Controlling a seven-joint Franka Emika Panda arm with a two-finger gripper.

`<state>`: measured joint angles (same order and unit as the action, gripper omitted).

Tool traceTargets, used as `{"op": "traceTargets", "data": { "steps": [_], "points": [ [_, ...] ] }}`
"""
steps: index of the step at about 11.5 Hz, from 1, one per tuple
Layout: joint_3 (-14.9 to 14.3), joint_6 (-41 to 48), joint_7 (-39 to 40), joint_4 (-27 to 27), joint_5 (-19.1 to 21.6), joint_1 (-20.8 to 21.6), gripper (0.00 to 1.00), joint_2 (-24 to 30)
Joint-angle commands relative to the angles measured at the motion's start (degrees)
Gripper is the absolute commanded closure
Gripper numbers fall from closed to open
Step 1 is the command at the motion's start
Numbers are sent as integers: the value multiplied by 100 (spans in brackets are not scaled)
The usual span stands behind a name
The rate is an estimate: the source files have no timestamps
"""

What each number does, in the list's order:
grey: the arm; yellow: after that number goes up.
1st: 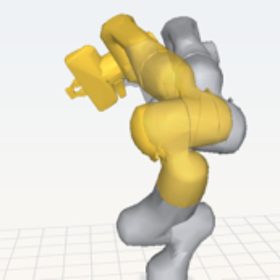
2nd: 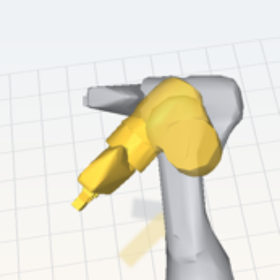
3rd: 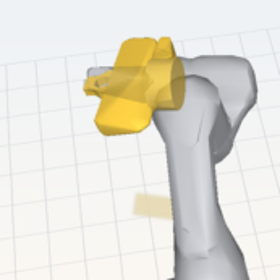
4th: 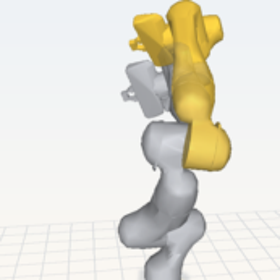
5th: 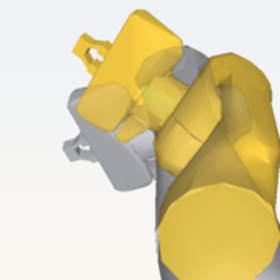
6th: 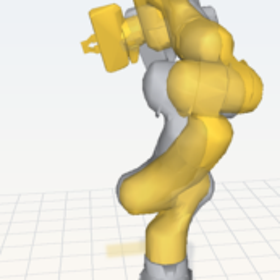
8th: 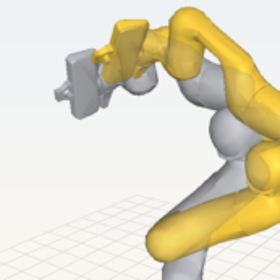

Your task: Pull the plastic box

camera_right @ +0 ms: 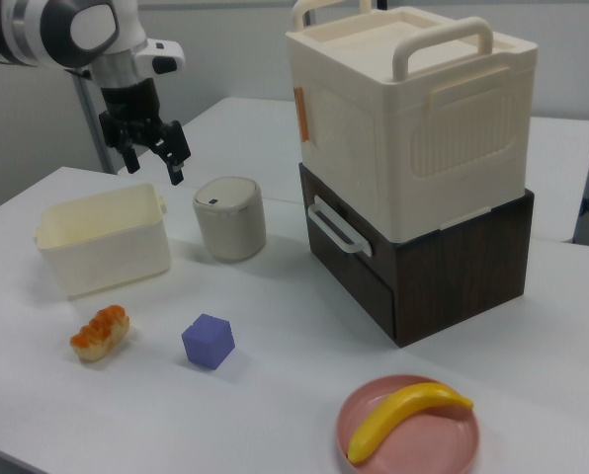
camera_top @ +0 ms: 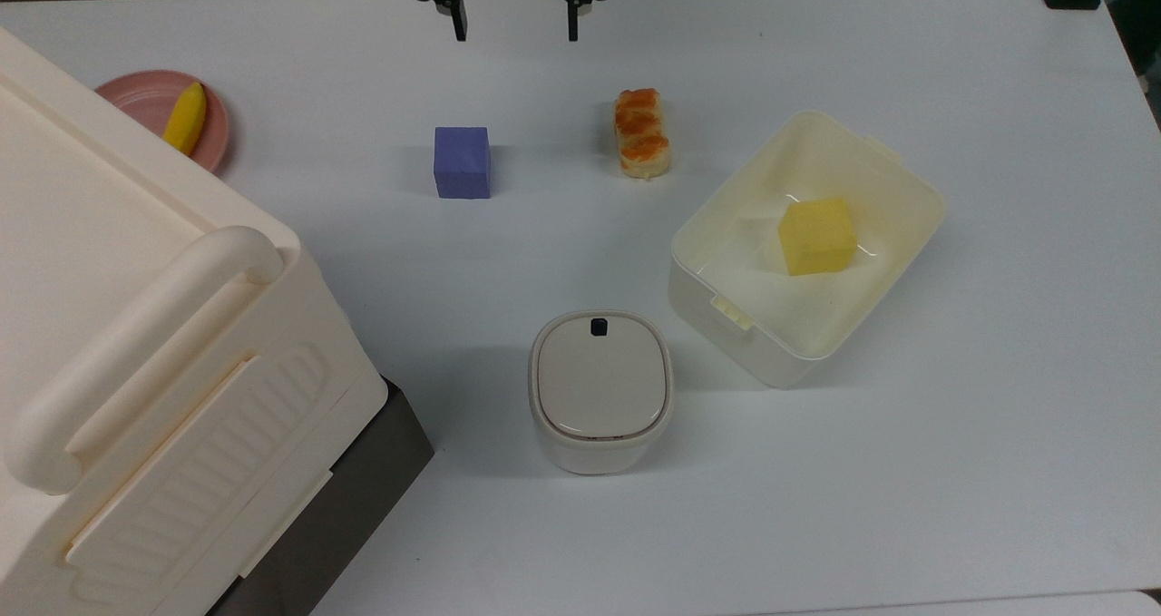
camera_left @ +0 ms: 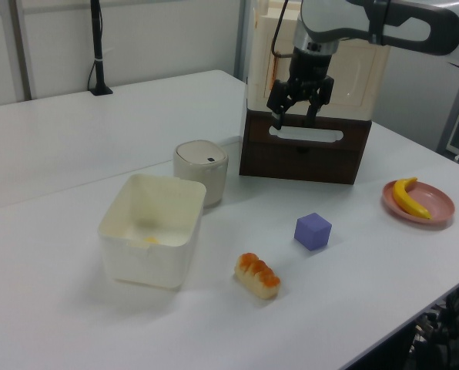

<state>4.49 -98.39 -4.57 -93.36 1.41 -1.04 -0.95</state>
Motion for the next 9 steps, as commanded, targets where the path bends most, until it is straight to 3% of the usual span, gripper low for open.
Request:
{"op": "traceTargets", "data": {
  "steps": [1, 9],
  "points": [
    [-440, 502, 140, 324, 611, -111, 0, 60],
    [-422, 470, 88, 300, 667, -116, 0, 42]
  ]
}}
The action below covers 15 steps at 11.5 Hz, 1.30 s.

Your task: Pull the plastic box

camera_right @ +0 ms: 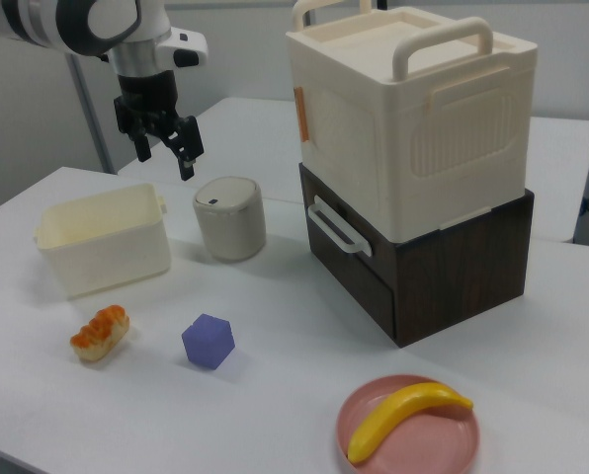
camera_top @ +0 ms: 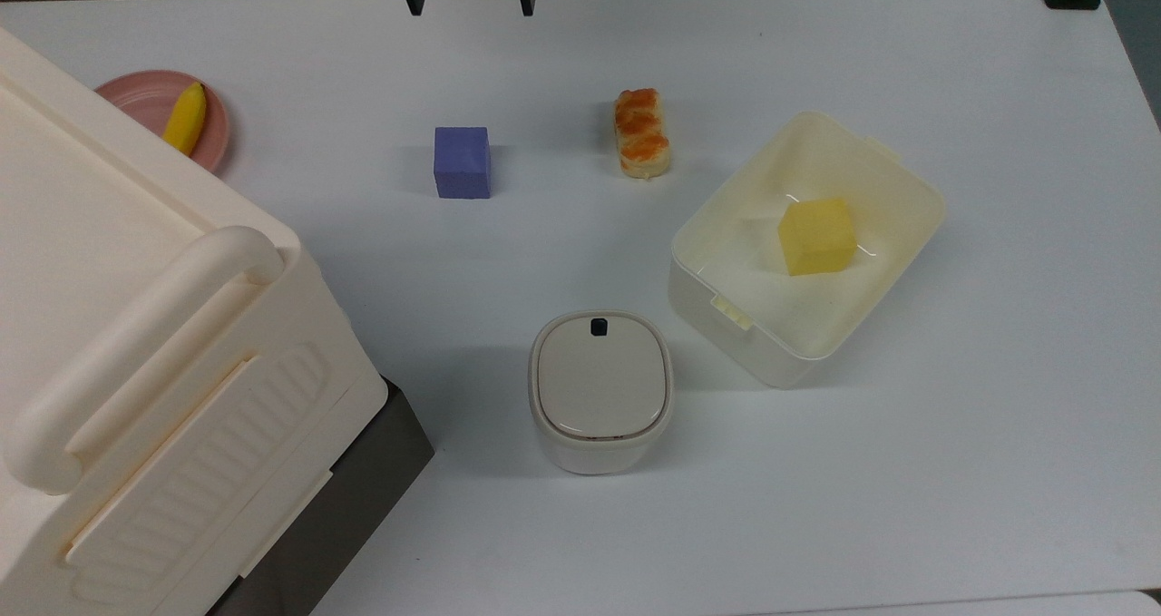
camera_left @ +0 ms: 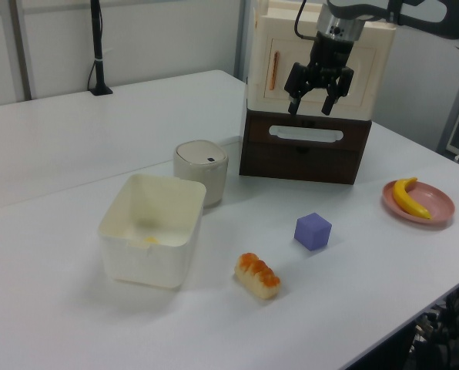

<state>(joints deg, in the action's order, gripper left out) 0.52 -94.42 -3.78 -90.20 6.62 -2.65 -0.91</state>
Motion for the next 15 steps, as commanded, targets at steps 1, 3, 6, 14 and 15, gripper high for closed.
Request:
{"op": "traceTargets", "data": {
  "steps": [1, 3, 6, 14, 15],
  "points": [
    [-25, 82, 18, -16, 146, 45, 0, 38],
    [-16, 73, 35, -24, 146, 54, 0, 38],
    [-8, 64, 70, -33, 146, 63, 0, 38],
    [10, -40, 88, -42, 129, 106, 0, -6],
    [10, -111, 88, -94, 129, 107, 0, -6]
  ]
}}
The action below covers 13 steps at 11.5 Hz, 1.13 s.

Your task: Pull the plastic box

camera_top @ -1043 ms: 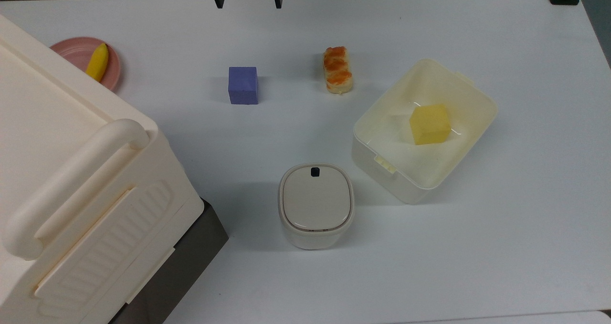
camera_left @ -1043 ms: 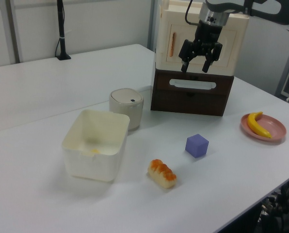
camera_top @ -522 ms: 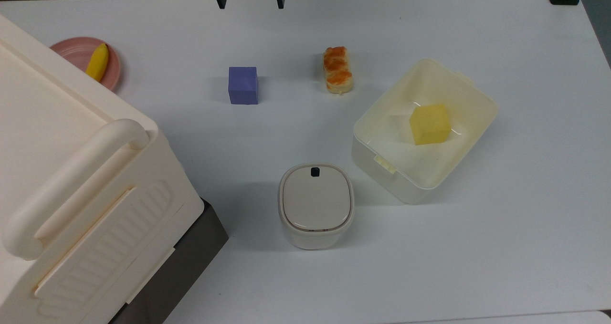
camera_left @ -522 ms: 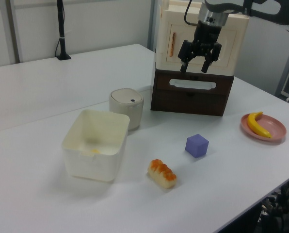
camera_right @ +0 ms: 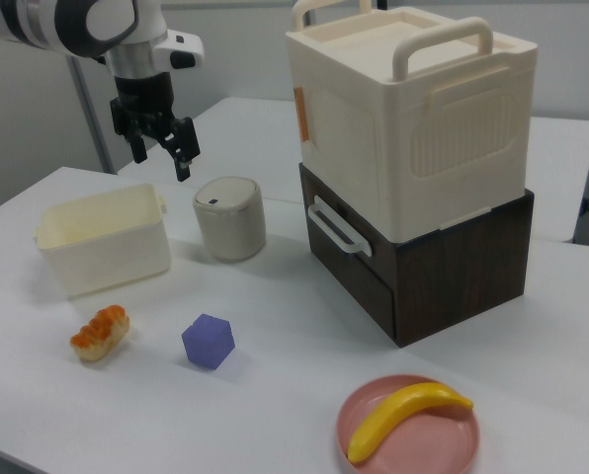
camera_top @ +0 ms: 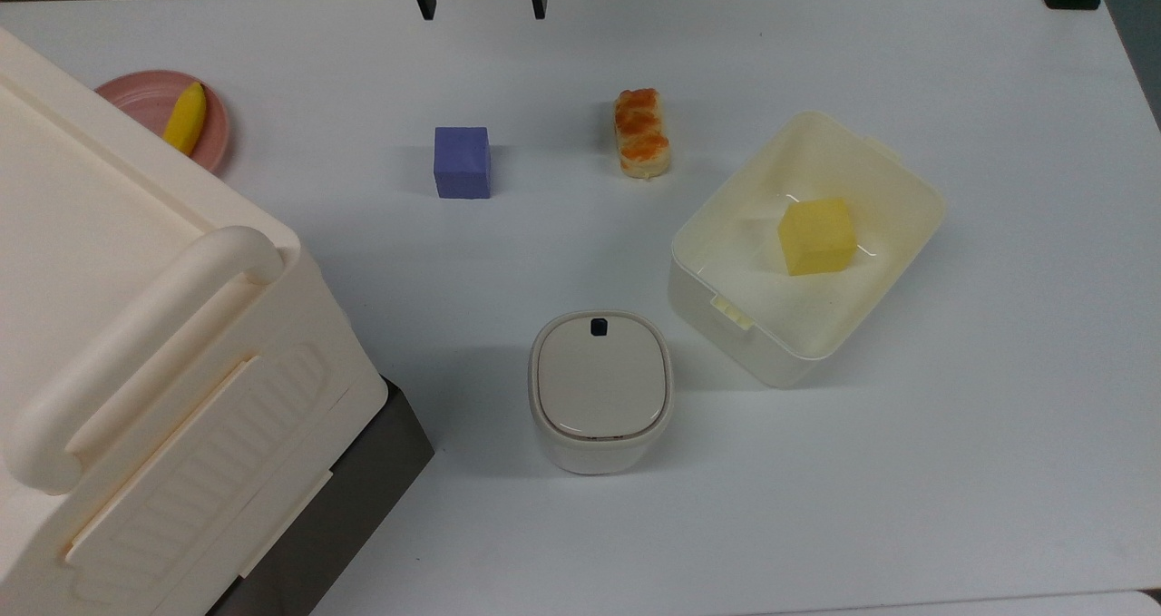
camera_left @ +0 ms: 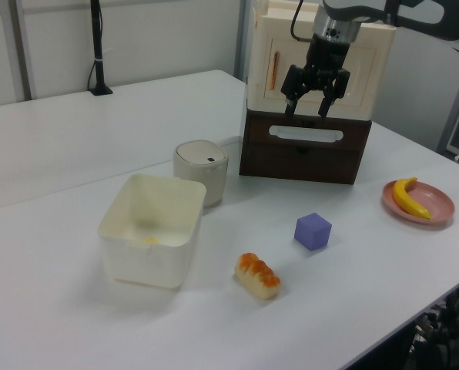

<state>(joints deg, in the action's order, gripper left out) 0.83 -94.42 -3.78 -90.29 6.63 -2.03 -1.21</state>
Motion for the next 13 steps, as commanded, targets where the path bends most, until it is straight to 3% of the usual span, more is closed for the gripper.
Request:
{"op": "traceTargets", "data": {
  "steps": [1, 6, 8, 10, 13],
  "points": [
    [-13, -120, 105, -76, 94, 167, 0, -36],
    [-39, -893, 1333, -67, -257, 1098, 0, -555],
    [22, -973, 2375, -76, -241, 1205, 0, -626],
    [346, -982, 3642, -76, -276, 1144, 0, -652],
    [627, -1122, 3911, 90, -371, 1205, 0, -1195]
  ]
}}
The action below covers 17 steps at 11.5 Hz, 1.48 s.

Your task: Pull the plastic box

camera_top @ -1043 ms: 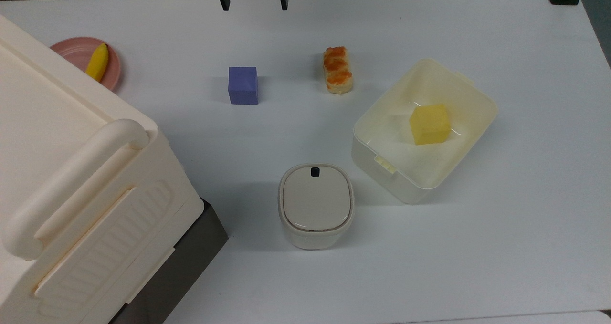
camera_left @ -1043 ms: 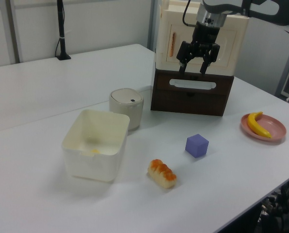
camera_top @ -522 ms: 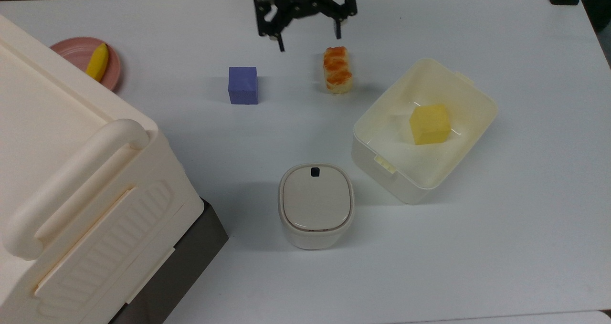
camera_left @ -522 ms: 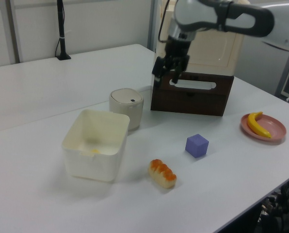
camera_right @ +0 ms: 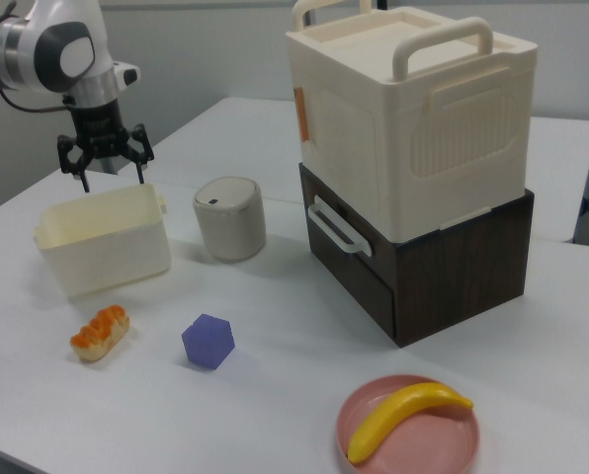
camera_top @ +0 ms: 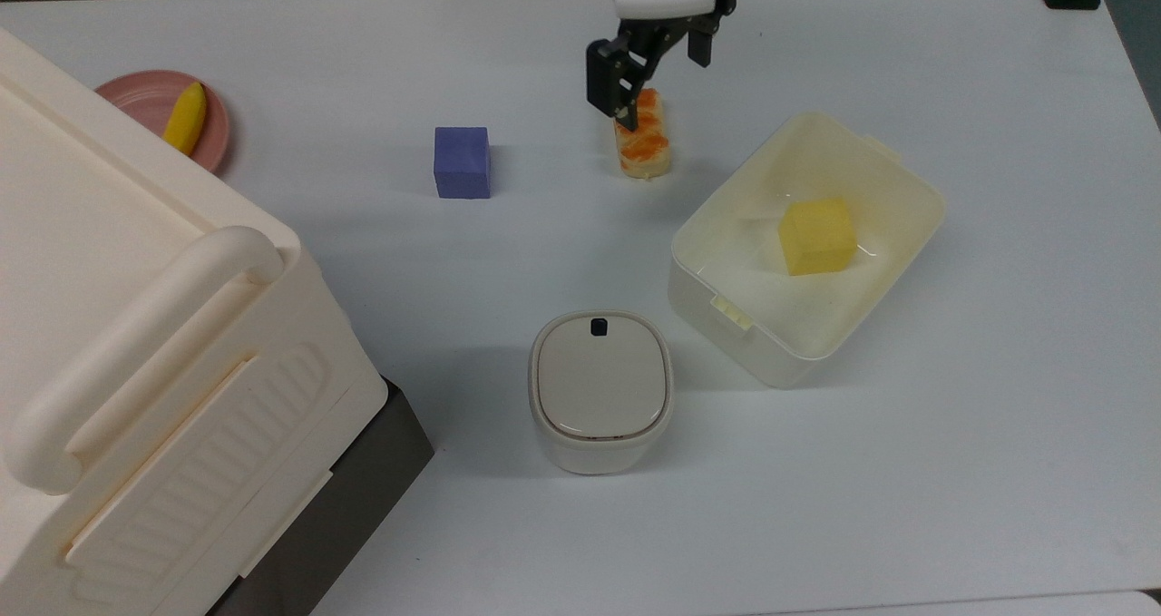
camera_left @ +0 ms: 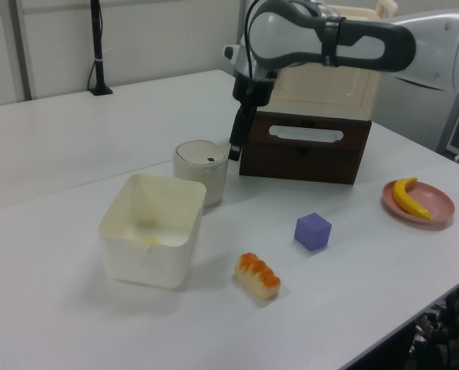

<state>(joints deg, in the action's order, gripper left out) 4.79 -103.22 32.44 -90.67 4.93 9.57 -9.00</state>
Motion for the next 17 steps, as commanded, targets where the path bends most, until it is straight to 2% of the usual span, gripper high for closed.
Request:
{"op": "traceTargets", "data": {
  "steps": [1, 2, 5, 10, 17],
  "points": [
    [381, -416, 315, 137, -438, 54, 0, -592],
    [478, -523, 315, 137, -623, 141, 0, -742],
    [532, -1049, 376, 137, -835, 370, 0, -893],
    [541, -1192, 324, 111, -1064, 730, 0, -1200],
    [506, -1192, 324, 137, -1170, 844, 0, -1508]
  ]
}}
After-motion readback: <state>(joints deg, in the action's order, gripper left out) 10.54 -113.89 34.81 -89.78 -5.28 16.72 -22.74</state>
